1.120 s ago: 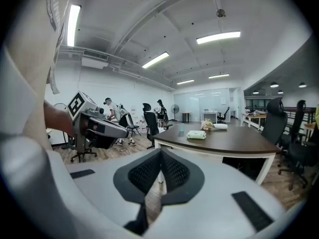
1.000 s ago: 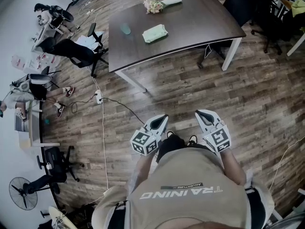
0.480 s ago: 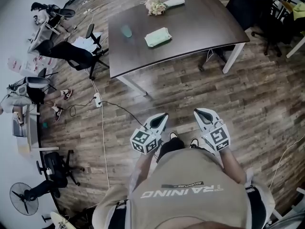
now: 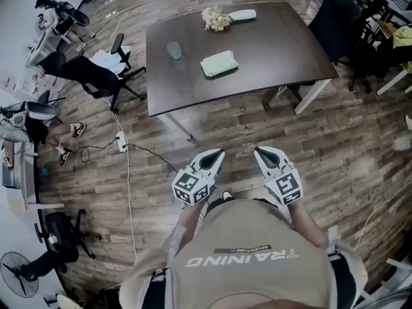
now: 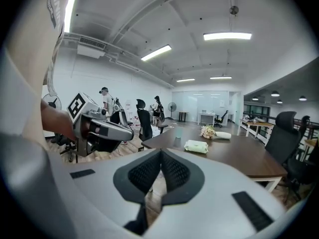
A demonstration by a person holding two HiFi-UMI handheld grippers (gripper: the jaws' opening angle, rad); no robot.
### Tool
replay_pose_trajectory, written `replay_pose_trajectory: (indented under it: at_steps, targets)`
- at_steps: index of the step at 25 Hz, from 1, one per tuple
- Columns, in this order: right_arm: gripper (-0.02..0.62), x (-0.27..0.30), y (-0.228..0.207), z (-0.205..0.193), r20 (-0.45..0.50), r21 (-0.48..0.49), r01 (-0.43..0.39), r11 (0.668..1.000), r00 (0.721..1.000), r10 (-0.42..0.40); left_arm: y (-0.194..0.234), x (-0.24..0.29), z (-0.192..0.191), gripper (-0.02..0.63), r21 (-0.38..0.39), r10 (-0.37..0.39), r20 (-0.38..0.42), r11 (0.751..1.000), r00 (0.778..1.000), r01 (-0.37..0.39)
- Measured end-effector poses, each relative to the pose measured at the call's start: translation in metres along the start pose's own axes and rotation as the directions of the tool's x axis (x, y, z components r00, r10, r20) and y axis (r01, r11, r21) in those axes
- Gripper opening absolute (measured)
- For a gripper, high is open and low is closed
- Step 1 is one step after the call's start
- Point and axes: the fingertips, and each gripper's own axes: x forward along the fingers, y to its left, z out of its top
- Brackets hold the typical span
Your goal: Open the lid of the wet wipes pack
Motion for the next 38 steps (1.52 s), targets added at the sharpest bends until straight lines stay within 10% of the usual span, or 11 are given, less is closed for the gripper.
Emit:
replay_pose_trajectory:
  at_steps: [15,38]
  targets:
    - [0.014,0.081,0.016,0.01,-0.033,0.019,-0.026,0.999,0.999,0.027,0.08,-0.002,0.004,0.009,-0.014,-0.006,-0.002,1.0,1.0,0.006]
    - [0.014,0.206,-0.178,0.018,0.035,0.089,-0.173,0.981,0.985,0.17,0.165,0.137,0.091,0.009,0.019,0.171,-0.04,0.985,0.984,-0.17]
